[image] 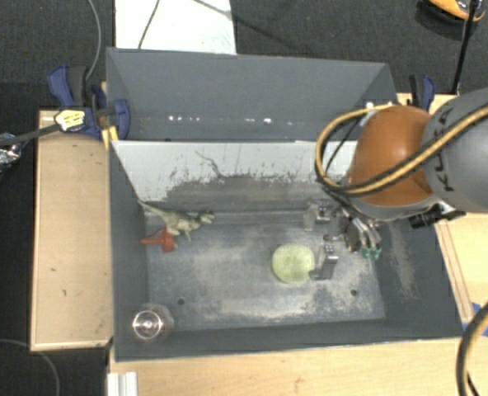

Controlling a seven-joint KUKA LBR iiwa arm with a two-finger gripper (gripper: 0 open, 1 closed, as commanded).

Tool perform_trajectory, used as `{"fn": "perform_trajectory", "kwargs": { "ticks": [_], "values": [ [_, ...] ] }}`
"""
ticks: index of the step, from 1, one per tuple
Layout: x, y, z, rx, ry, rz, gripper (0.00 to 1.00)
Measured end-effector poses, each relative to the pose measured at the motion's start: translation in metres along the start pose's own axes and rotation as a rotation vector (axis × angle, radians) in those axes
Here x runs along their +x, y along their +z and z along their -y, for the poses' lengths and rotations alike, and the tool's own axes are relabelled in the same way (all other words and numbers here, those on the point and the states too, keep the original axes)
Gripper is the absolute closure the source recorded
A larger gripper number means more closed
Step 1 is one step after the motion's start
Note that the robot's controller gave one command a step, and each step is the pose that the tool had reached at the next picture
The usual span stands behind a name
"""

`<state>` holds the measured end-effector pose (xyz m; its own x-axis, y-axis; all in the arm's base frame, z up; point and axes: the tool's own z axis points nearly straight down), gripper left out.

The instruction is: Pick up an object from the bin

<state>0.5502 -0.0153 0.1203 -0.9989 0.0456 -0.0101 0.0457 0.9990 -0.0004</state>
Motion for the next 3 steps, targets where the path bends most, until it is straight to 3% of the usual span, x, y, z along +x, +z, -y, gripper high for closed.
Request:
{"fn": "perform_trajectory", "kwargs": {
  "ticks": [1,2,3],
  "values": [
    [-0.002,0.044,-0.014,-0.002,-0.005,-0.008,0.0],
    [-0.004,0.052,-0.015,-0.001,-0.017,-0.006,0.0],
    [0.04,0.05,-0.01,-0.003,-0.262,-0.006,1.0]
  ]
}}
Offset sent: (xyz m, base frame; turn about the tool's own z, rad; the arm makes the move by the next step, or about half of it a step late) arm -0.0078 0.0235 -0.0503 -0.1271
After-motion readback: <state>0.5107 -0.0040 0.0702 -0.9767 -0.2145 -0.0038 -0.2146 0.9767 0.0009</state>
